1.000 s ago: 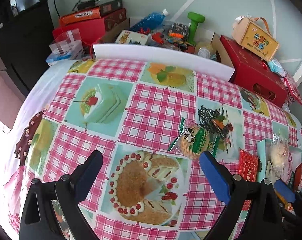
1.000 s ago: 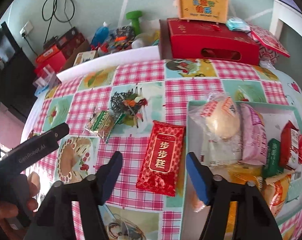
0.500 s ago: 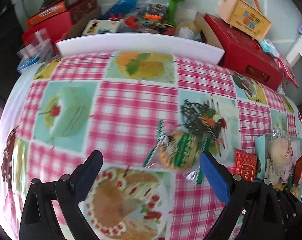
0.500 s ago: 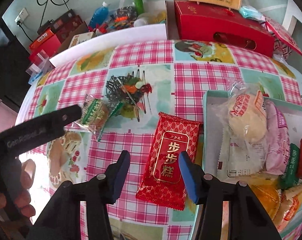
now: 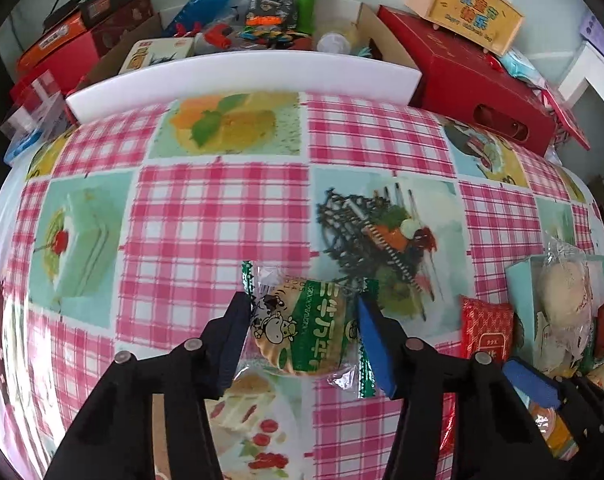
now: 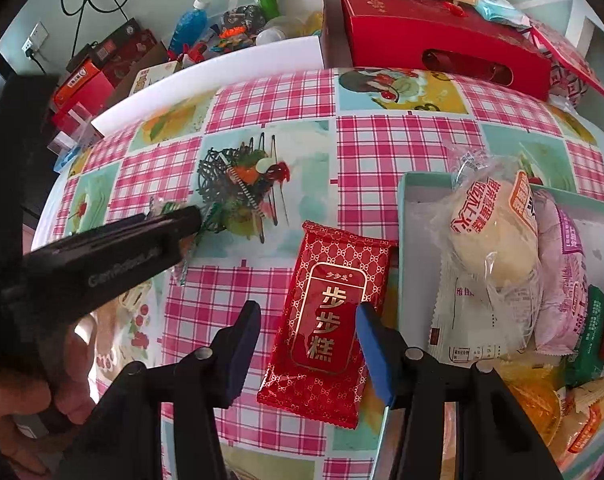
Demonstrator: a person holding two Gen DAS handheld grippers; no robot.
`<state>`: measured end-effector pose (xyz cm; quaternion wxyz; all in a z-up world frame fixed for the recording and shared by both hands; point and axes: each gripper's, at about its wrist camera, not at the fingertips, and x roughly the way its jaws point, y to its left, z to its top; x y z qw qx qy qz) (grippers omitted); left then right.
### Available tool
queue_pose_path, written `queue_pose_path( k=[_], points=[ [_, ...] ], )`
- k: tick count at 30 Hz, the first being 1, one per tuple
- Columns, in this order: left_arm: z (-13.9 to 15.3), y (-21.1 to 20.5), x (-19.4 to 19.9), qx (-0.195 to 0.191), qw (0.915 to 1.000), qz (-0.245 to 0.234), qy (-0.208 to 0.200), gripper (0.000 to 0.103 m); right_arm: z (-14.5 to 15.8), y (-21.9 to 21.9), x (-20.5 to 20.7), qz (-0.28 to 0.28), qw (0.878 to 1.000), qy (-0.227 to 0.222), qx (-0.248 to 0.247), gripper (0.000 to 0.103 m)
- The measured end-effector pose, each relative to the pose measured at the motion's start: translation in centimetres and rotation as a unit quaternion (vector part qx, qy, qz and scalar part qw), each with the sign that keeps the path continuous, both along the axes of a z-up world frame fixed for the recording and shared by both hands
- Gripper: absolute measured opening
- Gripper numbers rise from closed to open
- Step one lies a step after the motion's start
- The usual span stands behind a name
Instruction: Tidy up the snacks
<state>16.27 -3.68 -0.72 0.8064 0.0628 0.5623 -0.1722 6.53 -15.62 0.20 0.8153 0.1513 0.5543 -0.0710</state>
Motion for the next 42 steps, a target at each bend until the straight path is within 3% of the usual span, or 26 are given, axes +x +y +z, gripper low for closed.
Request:
queue_pose_path(
  k=[4, 8, 17, 31, 35, 42],
  points=[
    [0.0, 2.5, -0.5, 0.002, 0.9997, 0.026, -0.002, 0.055, 0.0, -0.2, 0.4, -0.004, 1.0, 0.005, 0.005, 0.052],
    [-0.1, 5.1, -1.5, -0.004, 0.9982, 0.06, -0.001, 0.055, -0.3, 0.4, 1.0, -0.004, 1.0, 0.023, -0.021, 0.052],
    [-0.5, 7.0, -3.0, -0.011, 0.993, 0.117, 0.01, 0.055, -0.7, 1.3, 1.9, -0.031, 0.997, 0.03, -0.058, 0.055],
    [-0.3, 8.2, -3.6, -0.032, 0.9919, 0.123, 0.012, 0.055, 0.5, 2.3, 1.6, -0.007, 1.0, 0.009, 0.01, 0.056],
    [-0.3, 8.3, -3.5, -0.034, 0.9918, 0.122, 0.013, 0.055, 0.9, 1.7, 1.1, -0.024, 0.999, 0.009, -0.043, 0.056],
    [-0.3, 8.3, -3.6, -0.038, 0.9913, 0.125, 0.015, 0.055, -0.5, 0.7, 1.3, -0.033, 0.999, 0.033, -0.026, 0.056]
  ],
)
